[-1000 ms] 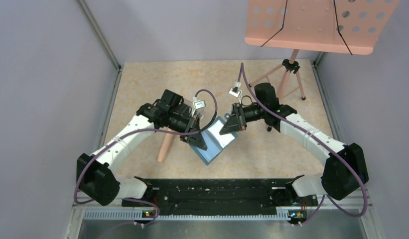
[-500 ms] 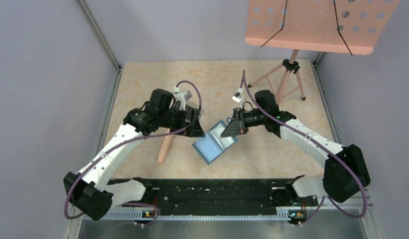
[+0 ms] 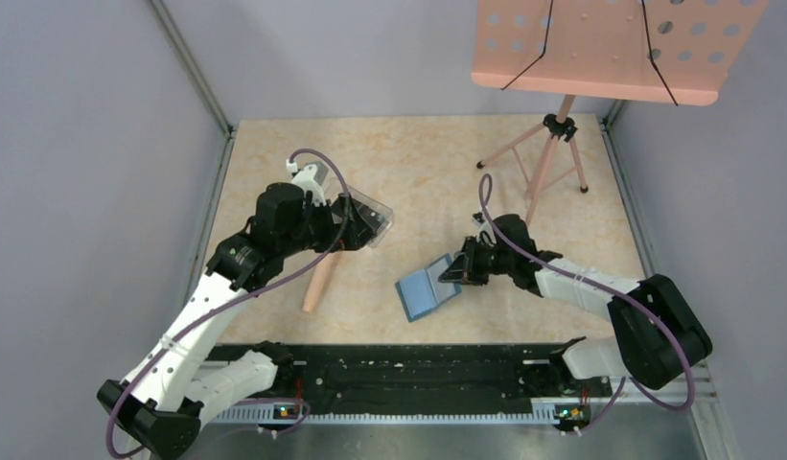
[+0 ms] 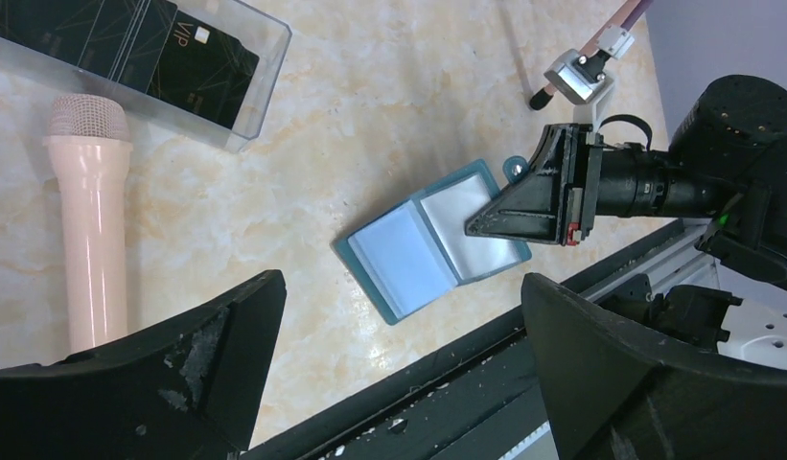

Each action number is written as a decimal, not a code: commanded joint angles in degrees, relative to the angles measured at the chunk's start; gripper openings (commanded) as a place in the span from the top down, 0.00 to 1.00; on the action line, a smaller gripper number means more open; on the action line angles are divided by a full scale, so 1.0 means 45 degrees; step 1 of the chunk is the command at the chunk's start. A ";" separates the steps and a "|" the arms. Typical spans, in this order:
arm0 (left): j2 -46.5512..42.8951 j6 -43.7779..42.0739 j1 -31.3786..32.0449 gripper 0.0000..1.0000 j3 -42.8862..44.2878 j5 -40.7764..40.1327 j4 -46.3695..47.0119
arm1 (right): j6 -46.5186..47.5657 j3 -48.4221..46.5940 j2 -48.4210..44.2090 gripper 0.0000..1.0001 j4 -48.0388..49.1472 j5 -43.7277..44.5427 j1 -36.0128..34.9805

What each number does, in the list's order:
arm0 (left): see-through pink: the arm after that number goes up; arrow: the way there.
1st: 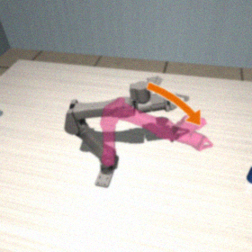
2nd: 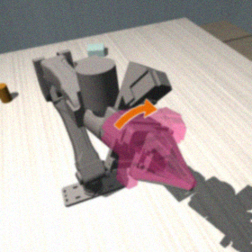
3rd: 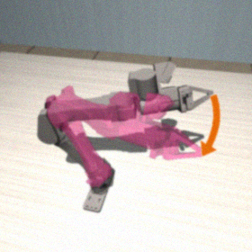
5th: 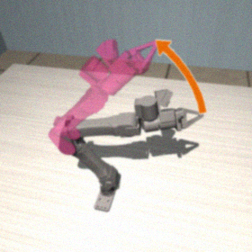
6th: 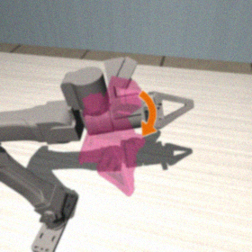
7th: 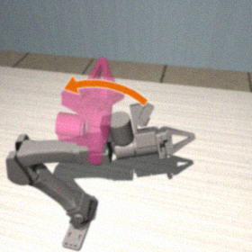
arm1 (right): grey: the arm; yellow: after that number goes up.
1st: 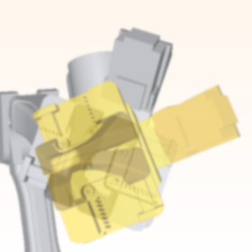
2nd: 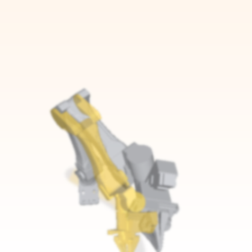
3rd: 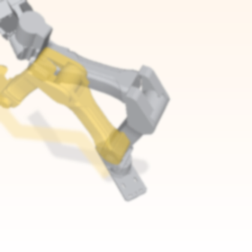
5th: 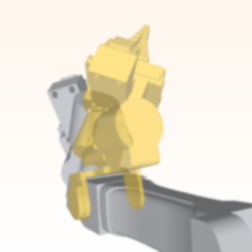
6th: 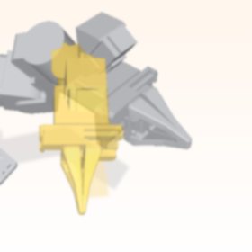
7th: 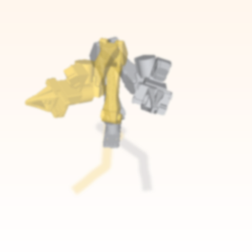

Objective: Put the credit cards into the card holder
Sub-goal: Place the card holder at the center of the board.

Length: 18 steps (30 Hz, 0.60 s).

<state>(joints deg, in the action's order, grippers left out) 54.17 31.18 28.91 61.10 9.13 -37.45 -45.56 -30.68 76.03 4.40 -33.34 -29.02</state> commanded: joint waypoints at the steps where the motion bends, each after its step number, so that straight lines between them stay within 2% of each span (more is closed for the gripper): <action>1: 0.0193 0.0346 -0.0042 0.02 -0.0355 0.0328 0.0753 | -0.0446 -0.0258 -0.0037 1.00 0.0110 0.2110 -0.0065; 10: 0.0379 0.0493 -0.0048 0.02 -0.0961 0.1201 0.1792 | -0.1269 0.0330 0.0130 1.00 0.0293 0.2967 0.0067; 15: 0.0405 0.0311 -0.0053 0.02 -0.1140 0.1352 0.1664 | -0.1266 0.0136 0.0445 1.00 -0.0451 0.2906 0.0068; 16: 0.0389 0.0263 -0.0056 0.02 -0.1169 0.1351 0.1643 | -0.1245 0.0105 0.0492 0.95 -0.0669 0.2872 0.0069; 18: 0.0390 0.0124 -0.0050 0.02 -0.1176 0.1395 0.1580 | -0.1243 0.0089 0.0585 0.75 -0.1106 0.2723 0.0075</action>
<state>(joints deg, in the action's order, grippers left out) 56.05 32.99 28.91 56.40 14.20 -32.97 -50.65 -29.36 77.82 2.39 -20.91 -28.95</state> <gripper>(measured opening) 0.983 0.118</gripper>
